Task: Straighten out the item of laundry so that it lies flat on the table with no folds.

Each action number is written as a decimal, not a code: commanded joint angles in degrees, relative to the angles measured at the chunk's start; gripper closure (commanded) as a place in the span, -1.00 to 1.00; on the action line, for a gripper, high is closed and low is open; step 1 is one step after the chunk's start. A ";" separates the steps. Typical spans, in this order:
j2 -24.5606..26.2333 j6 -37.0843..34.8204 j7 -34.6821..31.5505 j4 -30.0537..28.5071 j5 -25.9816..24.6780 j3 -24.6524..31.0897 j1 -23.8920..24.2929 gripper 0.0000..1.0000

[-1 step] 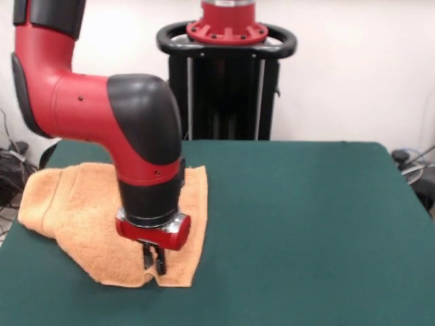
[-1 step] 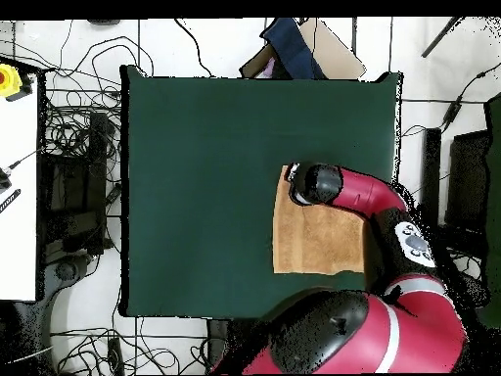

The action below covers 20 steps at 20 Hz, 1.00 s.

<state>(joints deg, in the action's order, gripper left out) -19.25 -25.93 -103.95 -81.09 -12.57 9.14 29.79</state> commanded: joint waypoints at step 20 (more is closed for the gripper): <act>-7.63 -1.04 -27.13 -24.47 20.91 -10.60 -21.48 1.00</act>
<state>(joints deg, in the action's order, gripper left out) -25.18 -22.07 -114.95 -99.59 3.72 1.43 9.00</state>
